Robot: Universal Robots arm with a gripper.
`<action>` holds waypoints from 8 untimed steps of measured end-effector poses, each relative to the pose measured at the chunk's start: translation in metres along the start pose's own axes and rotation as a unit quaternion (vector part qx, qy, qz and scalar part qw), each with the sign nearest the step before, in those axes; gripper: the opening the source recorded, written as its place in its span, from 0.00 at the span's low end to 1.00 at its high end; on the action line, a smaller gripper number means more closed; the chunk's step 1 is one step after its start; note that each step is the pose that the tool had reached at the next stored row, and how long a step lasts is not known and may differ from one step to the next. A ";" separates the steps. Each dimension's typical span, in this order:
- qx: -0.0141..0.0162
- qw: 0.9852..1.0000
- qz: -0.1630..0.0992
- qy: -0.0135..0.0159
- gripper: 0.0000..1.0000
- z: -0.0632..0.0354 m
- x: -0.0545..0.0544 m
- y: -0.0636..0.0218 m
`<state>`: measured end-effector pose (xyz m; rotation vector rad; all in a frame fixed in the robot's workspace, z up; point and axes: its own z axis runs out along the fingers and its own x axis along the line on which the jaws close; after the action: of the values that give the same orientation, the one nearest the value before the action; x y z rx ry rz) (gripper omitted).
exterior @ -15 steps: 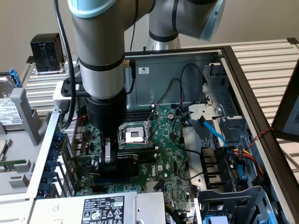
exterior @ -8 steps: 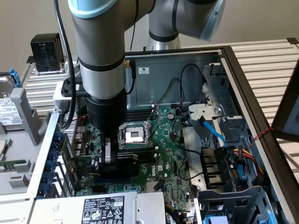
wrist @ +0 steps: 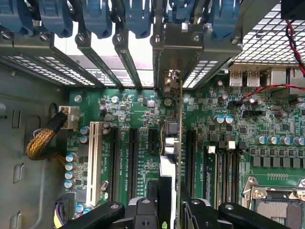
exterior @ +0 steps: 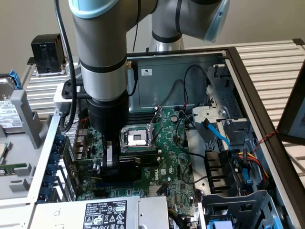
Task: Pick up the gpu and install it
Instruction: 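Insert the gpu into the slot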
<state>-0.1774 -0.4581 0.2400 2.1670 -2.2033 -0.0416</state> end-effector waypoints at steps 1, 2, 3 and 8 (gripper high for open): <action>0.000 1.000 0.000 0.000 0.27 0.0000 0.000 0.0000; 0.000 1.000 -0.001 0.000 0.27 0.0001 0.000 0.0001; -0.001 1.000 -0.001 0.000 0.27 0.0002 0.000 0.0002; -0.001 1.000 -0.002 0.000 0.27 0.0017 0.000 0.0002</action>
<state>-0.1777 -0.4581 0.2383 2.1696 -2.1988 -0.0438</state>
